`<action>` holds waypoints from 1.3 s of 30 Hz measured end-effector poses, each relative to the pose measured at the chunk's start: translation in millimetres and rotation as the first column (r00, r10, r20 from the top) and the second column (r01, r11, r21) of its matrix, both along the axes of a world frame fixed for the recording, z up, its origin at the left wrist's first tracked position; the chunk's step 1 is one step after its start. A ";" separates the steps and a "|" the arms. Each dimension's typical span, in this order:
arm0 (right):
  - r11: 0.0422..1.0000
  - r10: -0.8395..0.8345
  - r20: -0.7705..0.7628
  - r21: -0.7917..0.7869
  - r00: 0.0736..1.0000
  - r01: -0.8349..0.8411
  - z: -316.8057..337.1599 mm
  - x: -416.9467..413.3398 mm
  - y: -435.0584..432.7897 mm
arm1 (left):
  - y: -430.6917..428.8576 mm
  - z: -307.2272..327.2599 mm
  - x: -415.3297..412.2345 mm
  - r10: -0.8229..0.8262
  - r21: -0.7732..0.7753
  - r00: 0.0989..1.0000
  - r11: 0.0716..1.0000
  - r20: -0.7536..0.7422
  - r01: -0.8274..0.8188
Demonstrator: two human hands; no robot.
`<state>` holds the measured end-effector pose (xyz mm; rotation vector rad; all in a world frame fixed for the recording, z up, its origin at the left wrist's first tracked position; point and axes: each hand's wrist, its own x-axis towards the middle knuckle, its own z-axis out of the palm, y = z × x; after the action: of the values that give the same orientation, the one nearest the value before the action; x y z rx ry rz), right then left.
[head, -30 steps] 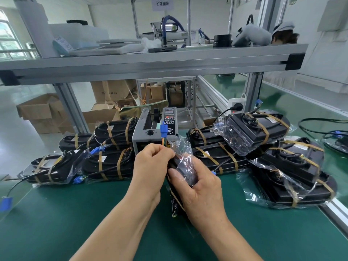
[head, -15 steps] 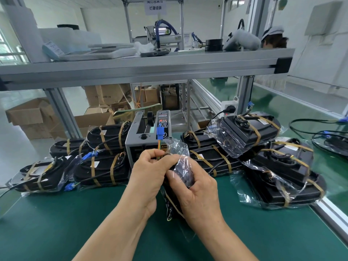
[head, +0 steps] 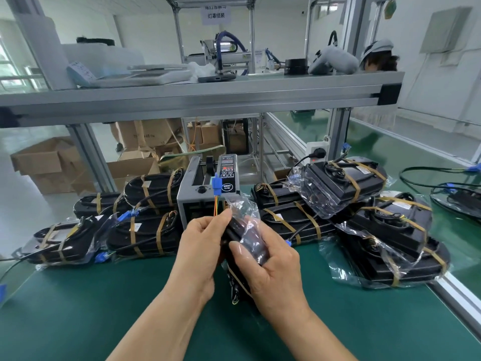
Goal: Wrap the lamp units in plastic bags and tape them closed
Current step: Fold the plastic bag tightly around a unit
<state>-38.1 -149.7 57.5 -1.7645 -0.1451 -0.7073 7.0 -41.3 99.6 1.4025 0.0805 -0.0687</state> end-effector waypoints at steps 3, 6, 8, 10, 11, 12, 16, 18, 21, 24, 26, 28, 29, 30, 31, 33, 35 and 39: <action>0.998 0.052 0.055 0.025 0.997 -0.053 -9.9 0.0 0.2 | 8.1 2.0 -5.0 0.049 0.101 0.988 0.993 0.147 -0.064; 0.958 0.272 0.001 0.092 0.962 -0.271 -9.1 -4.2 1.3 | 16.7 6.1 -12.0 0.031 0.232 0.954 0.967 0.298 -0.104; 0.938 0.343 -0.060 0.070 0.937 -0.339 -6.2 -12.4 -1.4 | 23.8 4.6 -18.0 0.002 0.263 0.931 0.959 0.365 -0.105; 0.921 0.385 -0.106 -0.016 0.917 -0.389 -7.5 -26.7 -7.6 | 30.5 0.0 -28.6 -0.033 0.243 0.919 0.968 0.393 -0.069; 0.908 0.407 -0.121 -0.050 0.905 -0.415 -8.7 -35.7 -10.3 | 33.5 -3.8 -35.7 -0.056 0.222 0.917 0.974 0.394 -0.036; 0.897 0.428 -0.142 -0.058 0.893 -0.439 -9.1 -46.2 -12.8 | 35.2 -8.8 -43.7 -0.084 0.207 0.916 0.978 0.393 0.001; 0.956 0.294 -0.287 0.068 0.912 -0.286 -5.4 -77.0 -8.8 | 33.6 -43.6 -71.2 -0.186 0.297 0.871 0.954 0.454 0.049; 0.987 0.161 -0.330 0.031 0.930 -0.160 -9.9 -82.0 -8.7 | 26.0 -65.0 -83.9 -0.187 0.373 0.851 0.928 0.491 -0.011; 0.993 0.098 -0.368 -0.019 0.925 -0.113 -13.4 -86.0 -4.6 | 12.5 -84.9 -99.0 -0.084 0.360 0.845 0.924 0.528 -0.133; 0.995 0.066 -0.309 -0.057 0.949 -0.087 -25.7 -88.9 -0.4 | 7.1 -88.9 -105.5 -0.068 0.371 0.838 0.914 0.542 -0.165; 0.996 0.031 -0.267 -0.067 0.963 -0.051 -30.6 -92.8 1.1 | 9.9 -87.6 -104.5 -0.097 0.391 0.845 0.910 0.526 -0.139; 0.995 -0.048 -0.253 -0.100 0.966 0.023 -38.9 -92.8 0.8 | 12.6 -86.3 -101.9 -0.152 0.447 0.810 0.882 0.566 -0.146; 0.991 -0.093 -0.242 -0.113 0.966 0.067 -42.6 -90.6 0.4 | 12.6 -85.3 -101.0 -0.164 0.466 0.796 0.870 0.583 -0.162; 0.987 -0.133 -0.227 -0.119 0.965 0.108 -44.7 -88.6 0.8 | 11.7 -83.5 -100.6 -0.165 0.470 0.801 0.868 0.576 -0.159; 0.983 -0.163 -0.226 -0.121 0.960 0.139 -43.9 -86.2 1.5 | 9.3 -81.2 -100.4 -0.154 0.453 0.811 0.879 0.564 -0.148; 0.984 -0.166 -0.281 -0.112 0.945 0.140 -40.7 -82.0 3.2 | 6.0 -78.5 -99.6 -0.148 0.428 0.821 0.895 0.551 -0.126; 0.987 -0.159 -0.301 -0.084 0.940 0.140 -40.5 -80.0 1.3 | 7.0 -78.8 -97.8 -0.179 0.440 0.789 0.889 0.587 -0.125; 0.981 -0.103 -0.297 0.128 0.949 0.146 -34.5 -80.7 -6.4 | 12.7 -76.8 -93.7 -0.256 0.495 0.726 0.859 0.639 -0.134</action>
<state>-118.8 -156.1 23.1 -1.7222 0.2154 -0.5270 -86.7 -28.5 22.7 1.8888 -0.6280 0.4632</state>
